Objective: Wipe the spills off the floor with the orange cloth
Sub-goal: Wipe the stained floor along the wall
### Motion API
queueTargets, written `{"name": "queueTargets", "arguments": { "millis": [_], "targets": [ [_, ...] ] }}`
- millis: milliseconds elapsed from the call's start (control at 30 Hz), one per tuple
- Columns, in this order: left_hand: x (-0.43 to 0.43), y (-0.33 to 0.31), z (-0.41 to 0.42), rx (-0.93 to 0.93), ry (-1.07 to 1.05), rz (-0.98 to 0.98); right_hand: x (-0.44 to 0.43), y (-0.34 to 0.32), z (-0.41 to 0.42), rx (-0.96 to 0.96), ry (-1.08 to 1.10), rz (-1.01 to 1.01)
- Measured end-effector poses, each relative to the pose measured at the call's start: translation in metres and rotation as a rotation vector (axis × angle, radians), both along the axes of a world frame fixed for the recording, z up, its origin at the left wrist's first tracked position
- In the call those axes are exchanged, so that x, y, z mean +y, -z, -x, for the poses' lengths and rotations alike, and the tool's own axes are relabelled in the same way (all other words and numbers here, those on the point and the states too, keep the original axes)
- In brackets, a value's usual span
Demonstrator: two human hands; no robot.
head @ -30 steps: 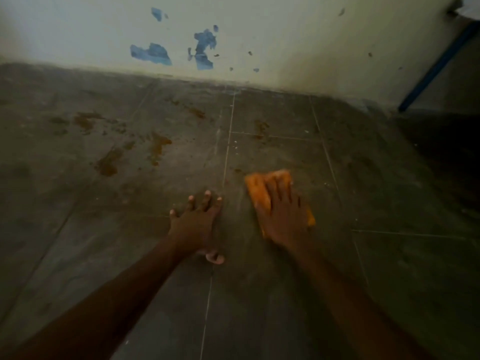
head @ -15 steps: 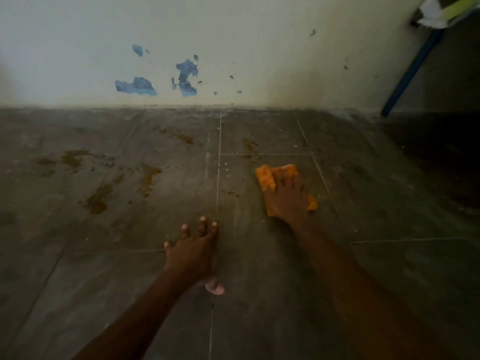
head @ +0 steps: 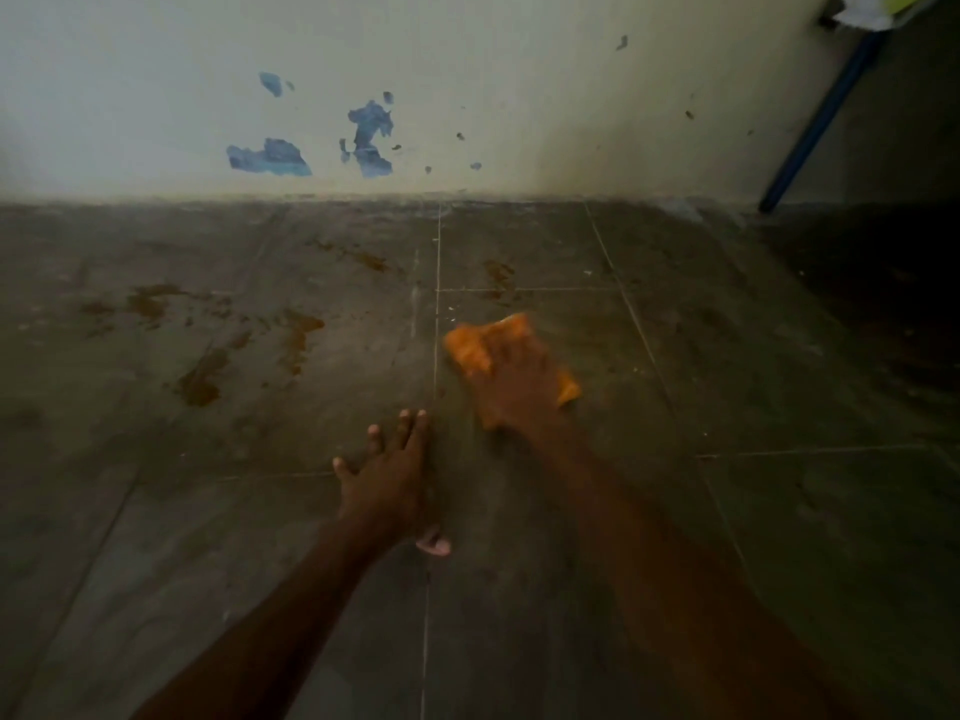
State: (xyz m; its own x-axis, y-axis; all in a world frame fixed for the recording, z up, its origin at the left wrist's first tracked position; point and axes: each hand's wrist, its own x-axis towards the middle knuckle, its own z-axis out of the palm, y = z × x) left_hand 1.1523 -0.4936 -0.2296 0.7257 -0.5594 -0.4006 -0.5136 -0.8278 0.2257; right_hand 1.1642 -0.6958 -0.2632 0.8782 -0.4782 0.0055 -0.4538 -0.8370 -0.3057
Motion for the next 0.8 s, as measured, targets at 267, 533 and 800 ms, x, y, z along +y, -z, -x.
{"name": "queueTargets", "arguments": {
  "millis": [267, 533, 800],
  "targets": [
    [0.080, 0.029, -0.006, -0.047, -0.068, 0.052, -0.028, 0.009, 0.051, 0.019, -0.188, 0.036],
    [0.084, 0.020, 0.001, -0.042, -0.131, 0.127, 0.083, -0.004, -0.017, 0.087, -0.378, 0.056],
    [0.126, 0.022, 0.006, 0.045, -0.177, 0.064, 0.037, 0.005, -0.034, 0.117, -0.170, 0.058]
  ]
}}
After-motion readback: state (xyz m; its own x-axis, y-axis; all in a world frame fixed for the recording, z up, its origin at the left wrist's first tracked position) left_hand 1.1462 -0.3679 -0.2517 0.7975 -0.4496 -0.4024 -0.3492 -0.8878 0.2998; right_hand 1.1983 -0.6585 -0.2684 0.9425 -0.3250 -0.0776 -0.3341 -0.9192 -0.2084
